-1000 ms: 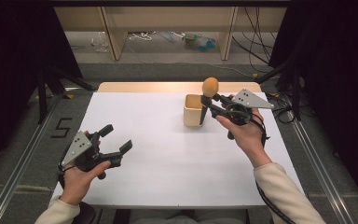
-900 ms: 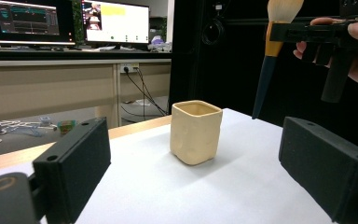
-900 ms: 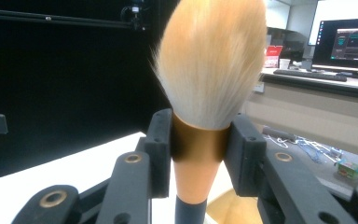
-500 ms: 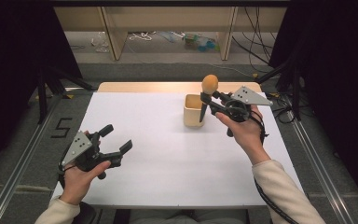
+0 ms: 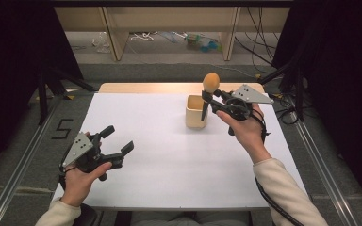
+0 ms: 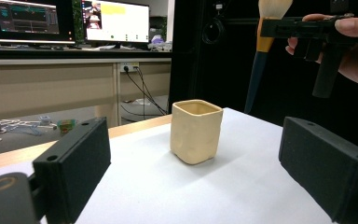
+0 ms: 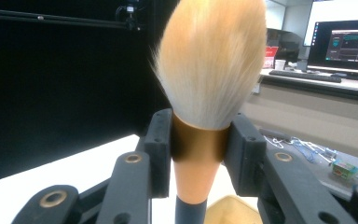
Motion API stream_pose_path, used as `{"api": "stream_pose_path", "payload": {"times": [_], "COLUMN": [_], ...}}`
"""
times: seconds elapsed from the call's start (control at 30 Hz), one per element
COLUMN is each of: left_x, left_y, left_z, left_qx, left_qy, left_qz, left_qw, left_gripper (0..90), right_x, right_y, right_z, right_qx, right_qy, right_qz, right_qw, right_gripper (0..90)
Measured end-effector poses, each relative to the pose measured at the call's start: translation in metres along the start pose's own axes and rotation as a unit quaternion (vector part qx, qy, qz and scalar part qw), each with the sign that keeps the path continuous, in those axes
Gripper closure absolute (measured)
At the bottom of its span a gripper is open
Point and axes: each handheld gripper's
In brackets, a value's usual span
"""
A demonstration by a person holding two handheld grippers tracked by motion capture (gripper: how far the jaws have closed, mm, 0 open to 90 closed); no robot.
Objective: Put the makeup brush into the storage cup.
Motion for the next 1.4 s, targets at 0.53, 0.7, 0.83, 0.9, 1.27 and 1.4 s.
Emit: {"api": "stream_pose_path", "payload": {"times": [0.53, 0.7, 0.83, 0.9, 1.27, 1.4], "left_x": [0.000, 0.000, 0.000, 0.000, 0.001, 0.001], "left_y": [-0.001, 0.000, -0.001, -0.001, -0.001, -0.001], "left_z": [-0.001, -0.001, -0.001, -0.001, -0.001, -0.001], "left_qx": [0.000, 0.002, 0.000, 0.000, 0.002, 0.002], "left_qy": [0.001, 0.000, 0.001, 0.001, 0.002, 0.001], "left_qz": [-0.001, 0.000, -0.001, -0.001, 0.000, 0.000], "left_qw": [1.0000, 1.0000, 1.0000, 1.0000, 1.0000, 1.0000], "left_gripper": [8.5, 8.5, 8.5, 8.5, 8.5, 8.5], "right_x": [-0.003, -0.005, -0.005, -0.006, -0.007, -0.008], "right_y": [-0.005, -0.007, -0.007, -0.008, -0.012, -0.013], "right_z": [0.004, 0.004, 0.005, 0.005, 0.007, 0.007], "right_qx": [-0.004, -0.006, -0.001, -0.003, -0.005, -0.001], "right_qy": [0.001, 0.001, 0.001, 0.002, -0.001, -0.001], "right_qz": [-0.005, -0.007, -0.006, -0.008, -0.014, -0.014], "right_qw": [1.0000, 1.0000, 1.0000, 1.0000, 0.9999, 0.9999], "right_gripper": [66.1, 66.0, 66.0, 66.1, 66.0, 66.0]}}
Point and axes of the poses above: each handheld gripper's, and its own axes: y roughly backward along the jaws, z roughly out of its top, x roughly to its left, and after that the axes turned 4 degrees about -x, right-handed
